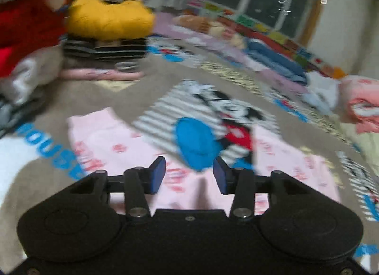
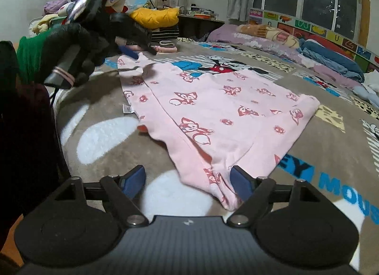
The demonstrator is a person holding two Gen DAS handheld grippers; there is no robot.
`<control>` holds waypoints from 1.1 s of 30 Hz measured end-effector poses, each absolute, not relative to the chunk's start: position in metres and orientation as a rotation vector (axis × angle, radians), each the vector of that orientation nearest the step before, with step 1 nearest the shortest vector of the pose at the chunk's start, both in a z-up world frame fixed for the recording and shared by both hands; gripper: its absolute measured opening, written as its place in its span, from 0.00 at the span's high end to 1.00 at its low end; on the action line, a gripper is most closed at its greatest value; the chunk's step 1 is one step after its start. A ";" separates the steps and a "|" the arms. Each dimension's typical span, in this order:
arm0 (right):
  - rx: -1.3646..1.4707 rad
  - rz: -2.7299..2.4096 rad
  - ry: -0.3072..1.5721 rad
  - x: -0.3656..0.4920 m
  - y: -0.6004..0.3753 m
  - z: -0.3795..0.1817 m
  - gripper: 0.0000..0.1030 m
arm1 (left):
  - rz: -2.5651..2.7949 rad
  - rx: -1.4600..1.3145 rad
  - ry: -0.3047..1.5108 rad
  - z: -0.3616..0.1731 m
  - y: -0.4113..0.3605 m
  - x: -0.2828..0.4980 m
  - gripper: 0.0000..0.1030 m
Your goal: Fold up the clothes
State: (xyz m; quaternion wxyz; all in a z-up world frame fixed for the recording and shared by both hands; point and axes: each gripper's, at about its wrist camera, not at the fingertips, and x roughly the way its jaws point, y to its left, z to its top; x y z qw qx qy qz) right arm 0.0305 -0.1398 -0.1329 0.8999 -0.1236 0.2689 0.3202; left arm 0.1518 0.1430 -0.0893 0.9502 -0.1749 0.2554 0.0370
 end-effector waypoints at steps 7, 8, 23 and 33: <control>-0.223 0.646 0.527 0.034 -0.142 -0.130 0.24 | -0.170 -0.244 0.585 -0.079 0.063 0.196 0.59; -0.204 0.646 0.519 0.034 -0.145 -0.130 0.24 | -0.190 -0.217 0.592 -0.077 0.050 0.205 0.59; -0.102 0.724 0.548 0.044 -0.155 -0.142 0.16 | -0.363 -0.409 0.855 -0.118 -0.042 0.365 0.60; -0.052 0.748 0.553 0.050 -0.156 -0.143 0.13 | -0.406 -0.441 0.854 -0.128 -0.056 0.387 0.78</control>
